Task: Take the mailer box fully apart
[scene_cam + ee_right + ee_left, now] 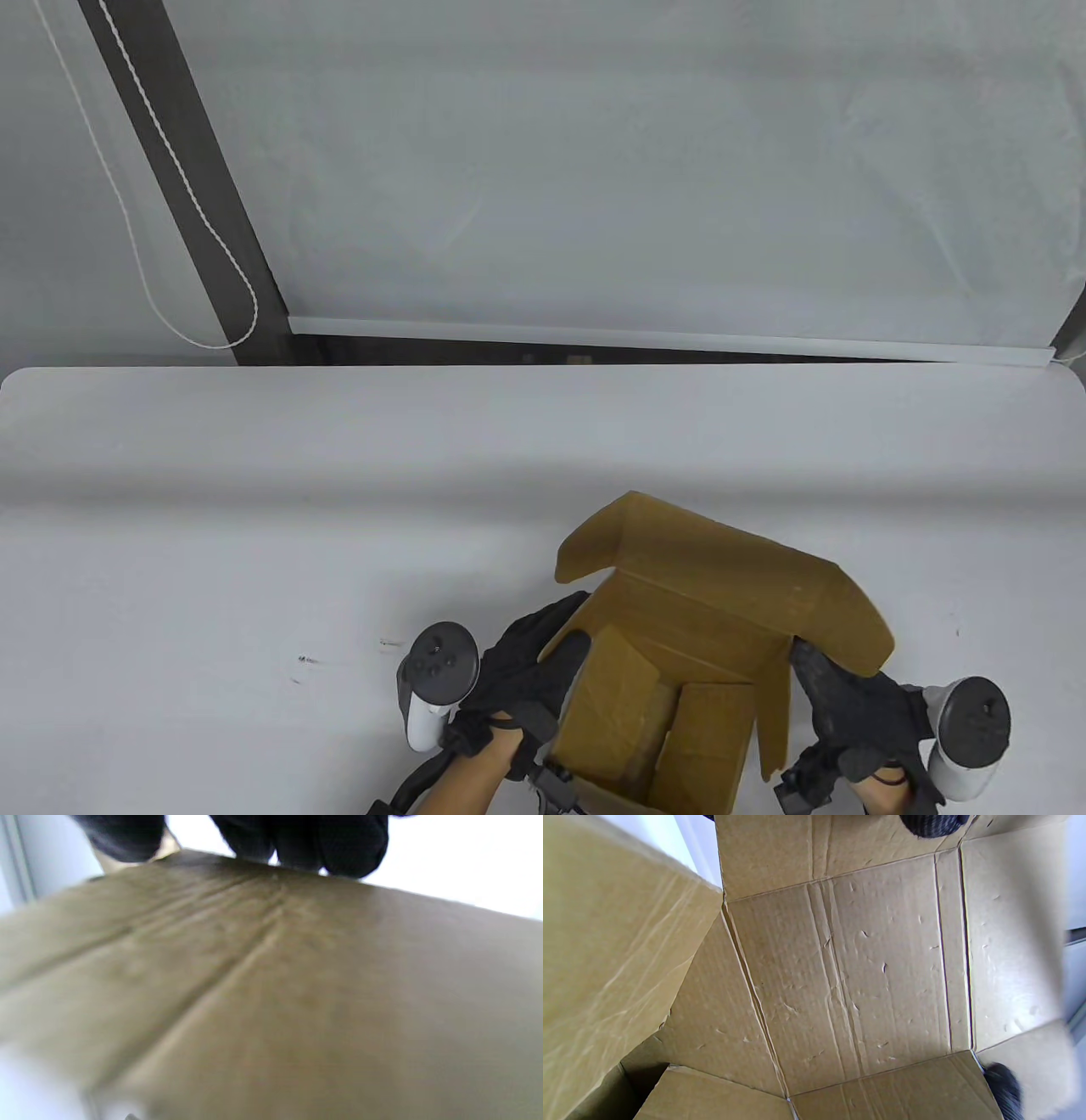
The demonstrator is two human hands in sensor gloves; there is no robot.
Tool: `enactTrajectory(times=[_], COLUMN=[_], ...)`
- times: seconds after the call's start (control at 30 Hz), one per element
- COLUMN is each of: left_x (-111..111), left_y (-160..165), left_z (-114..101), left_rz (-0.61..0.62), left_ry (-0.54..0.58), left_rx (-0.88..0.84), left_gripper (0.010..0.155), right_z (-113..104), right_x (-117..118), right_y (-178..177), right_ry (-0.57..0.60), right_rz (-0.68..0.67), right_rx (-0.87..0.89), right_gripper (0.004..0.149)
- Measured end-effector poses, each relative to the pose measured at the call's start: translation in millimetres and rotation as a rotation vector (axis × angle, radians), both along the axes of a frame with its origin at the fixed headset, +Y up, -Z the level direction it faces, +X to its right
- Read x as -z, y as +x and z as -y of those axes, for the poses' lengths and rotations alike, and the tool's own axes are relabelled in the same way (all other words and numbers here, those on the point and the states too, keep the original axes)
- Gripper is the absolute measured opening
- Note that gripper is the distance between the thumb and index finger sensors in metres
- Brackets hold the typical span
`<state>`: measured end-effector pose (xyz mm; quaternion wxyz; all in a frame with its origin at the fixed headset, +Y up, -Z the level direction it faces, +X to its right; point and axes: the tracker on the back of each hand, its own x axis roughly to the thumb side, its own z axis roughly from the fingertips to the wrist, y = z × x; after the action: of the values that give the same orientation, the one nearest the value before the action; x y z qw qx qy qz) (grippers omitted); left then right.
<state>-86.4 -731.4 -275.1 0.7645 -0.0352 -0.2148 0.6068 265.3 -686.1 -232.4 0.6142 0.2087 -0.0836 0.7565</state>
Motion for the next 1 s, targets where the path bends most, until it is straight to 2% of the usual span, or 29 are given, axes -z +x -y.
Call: enactTrajectory(times=[0.07, 0.1, 0.2, 0.33, 0.47, 0.5, 0.53, 0.67, 0.77, 0.83, 1.0], left_x=[0, 0, -2, -4, -4, -3, -2, 0, 1, 2, 5], left_y=[-3, -5, -3, 0, -7, -12, -14, -22, -27, -29, -35], left_z=[-1, 0, 3, 1, -5, -6, -6, -7, -9, -7, -7], left_rz=[-0.033, -0.052, -0.089, -0.089, -0.128, -0.134, -0.145, -0.155, -0.157, -0.157, -0.097], left_ry=[0.003, 0.006, 0.031, 0.028, 0.027, 0.038, 0.04, 0.029, 0.031, 0.026, -0.024], left_rx=[-0.005, -0.006, 0.012, -0.019, -0.046, -0.047, -0.042, -0.062, -0.053, -0.088, -0.152], left_gripper=[0.066, 0.066, 0.067, 0.069, 0.068, 0.068, 0.067, 0.067, 0.066, 0.066, 0.066], right_z=[2, 1, 2, -3, -9, -10, -9, -10, -13, -15, -10], right_x=[-1, -2, -5, -5, -2, -2, -3, 1, 2, 2, 3], right_y=[-9, -13, -24, -20, -9, -7, -6, -1, 10, 18, 32], right_ry=[-0.066, -0.079, -0.108, -0.112, -0.171, -0.238, -0.241, -0.201, -0.117, -0.052, -0.008], right_rz=[-0.129, -0.149, -0.131, -0.057, -0.111, -0.182, -0.196, -0.139, 0.039, 0.142, 0.239], right_rx=[-0.057, -0.114, -0.456, -0.349, -0.467, -0.58, -0.606, -0.553, -0.456, -0.357, -0.154], right_gripper=[0.095, 0.101, 0.11, 0.103, 0.099, 0.099, 0.098, 0.08, 0.057, 0.053, 0.052])
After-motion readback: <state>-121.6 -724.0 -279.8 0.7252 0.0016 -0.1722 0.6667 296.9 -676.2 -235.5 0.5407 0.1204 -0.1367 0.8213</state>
